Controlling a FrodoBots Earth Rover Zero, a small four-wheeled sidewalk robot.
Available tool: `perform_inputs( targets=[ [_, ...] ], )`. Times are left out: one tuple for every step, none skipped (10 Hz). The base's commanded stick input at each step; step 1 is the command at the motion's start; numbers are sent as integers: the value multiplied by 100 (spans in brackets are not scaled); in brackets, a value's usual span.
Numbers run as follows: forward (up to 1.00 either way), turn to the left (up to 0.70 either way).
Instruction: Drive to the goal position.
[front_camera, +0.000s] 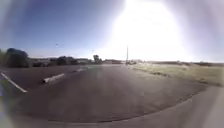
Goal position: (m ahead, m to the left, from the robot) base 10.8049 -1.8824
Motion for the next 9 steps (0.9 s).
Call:
perform_inputs(
  targets=[
    [70,0],
    [70,0],
    [70,0],
    [70,0],
    [70,0],
    [70,0],
    [70,0],
    [70,0],
    [70,0]
  ],
)
